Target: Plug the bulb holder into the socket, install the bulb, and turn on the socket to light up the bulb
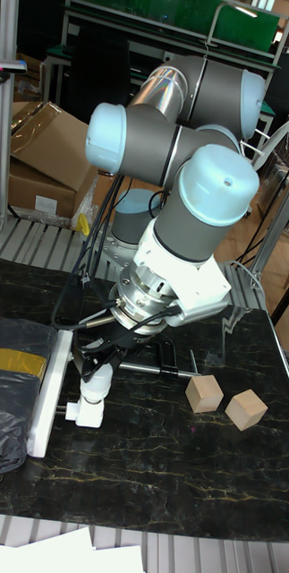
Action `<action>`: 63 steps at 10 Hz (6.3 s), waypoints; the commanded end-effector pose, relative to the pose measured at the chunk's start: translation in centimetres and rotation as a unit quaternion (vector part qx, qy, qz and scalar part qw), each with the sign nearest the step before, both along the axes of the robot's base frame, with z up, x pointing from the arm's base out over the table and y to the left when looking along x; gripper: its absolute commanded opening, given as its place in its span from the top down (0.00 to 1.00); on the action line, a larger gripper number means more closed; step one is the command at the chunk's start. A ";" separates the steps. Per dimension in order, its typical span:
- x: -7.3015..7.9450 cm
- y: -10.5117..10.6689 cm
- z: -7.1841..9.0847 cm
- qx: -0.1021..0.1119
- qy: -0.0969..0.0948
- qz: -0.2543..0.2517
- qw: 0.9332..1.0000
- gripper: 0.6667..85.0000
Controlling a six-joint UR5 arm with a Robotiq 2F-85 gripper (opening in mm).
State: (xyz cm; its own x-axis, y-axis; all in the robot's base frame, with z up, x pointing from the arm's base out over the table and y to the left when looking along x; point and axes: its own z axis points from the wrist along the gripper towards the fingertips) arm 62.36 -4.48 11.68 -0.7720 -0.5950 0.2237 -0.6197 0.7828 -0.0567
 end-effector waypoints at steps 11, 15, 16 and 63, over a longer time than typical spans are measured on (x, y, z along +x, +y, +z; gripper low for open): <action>0.2 0.3 0.8 -0.010 0.014 -0.003 1.000 1.00; 0.1 0.6 0.3 -0.006 0.023 -0.010 1.000 1.00; 0.0 1.0 0.4 -0.001 0.026 -0.014 1.000 1.00; 1.5 0.0 0.1 -0.015 0.021 0.022 0.999 0.66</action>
State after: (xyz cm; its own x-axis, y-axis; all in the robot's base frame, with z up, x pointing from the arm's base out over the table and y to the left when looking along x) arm 63.39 -5.08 11.98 -0.7463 -0.5910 0.3062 -0.6384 0.7658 -0.0778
